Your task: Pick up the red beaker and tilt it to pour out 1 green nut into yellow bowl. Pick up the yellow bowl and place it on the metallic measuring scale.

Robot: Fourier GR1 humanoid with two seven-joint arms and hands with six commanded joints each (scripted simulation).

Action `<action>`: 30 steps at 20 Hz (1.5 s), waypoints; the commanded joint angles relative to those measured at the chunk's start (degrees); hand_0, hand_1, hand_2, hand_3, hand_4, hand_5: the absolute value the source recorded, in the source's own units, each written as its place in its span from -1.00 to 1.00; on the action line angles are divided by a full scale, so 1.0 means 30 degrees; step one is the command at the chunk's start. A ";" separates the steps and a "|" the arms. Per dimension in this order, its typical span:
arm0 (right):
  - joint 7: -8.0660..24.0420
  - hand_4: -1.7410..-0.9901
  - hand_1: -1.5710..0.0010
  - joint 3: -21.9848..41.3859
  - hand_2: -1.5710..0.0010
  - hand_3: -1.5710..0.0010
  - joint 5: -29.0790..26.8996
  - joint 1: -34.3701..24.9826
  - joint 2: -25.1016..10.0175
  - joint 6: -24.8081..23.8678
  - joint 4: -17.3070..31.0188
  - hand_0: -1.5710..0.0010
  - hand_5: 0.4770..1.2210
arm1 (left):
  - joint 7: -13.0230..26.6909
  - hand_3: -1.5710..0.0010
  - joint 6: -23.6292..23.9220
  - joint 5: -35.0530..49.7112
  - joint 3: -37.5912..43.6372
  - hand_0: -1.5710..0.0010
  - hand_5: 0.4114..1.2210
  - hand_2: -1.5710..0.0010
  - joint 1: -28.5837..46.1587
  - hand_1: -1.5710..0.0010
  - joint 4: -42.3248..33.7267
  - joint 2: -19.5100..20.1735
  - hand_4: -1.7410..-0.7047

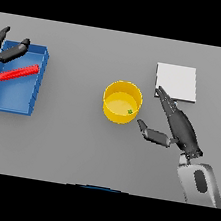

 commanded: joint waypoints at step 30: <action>-0.3304 0.45 1.00 0.8523 1.00 0.97 0.8204 -1.1579 -0.1577 0.6894 1.0167 1.00 -0.38 | 0.0209 1.00 -0.0552 0.0239 0.0189 1.00 -0.26 1.00 0.0559 1.00 -0.0481 0.0349 0.84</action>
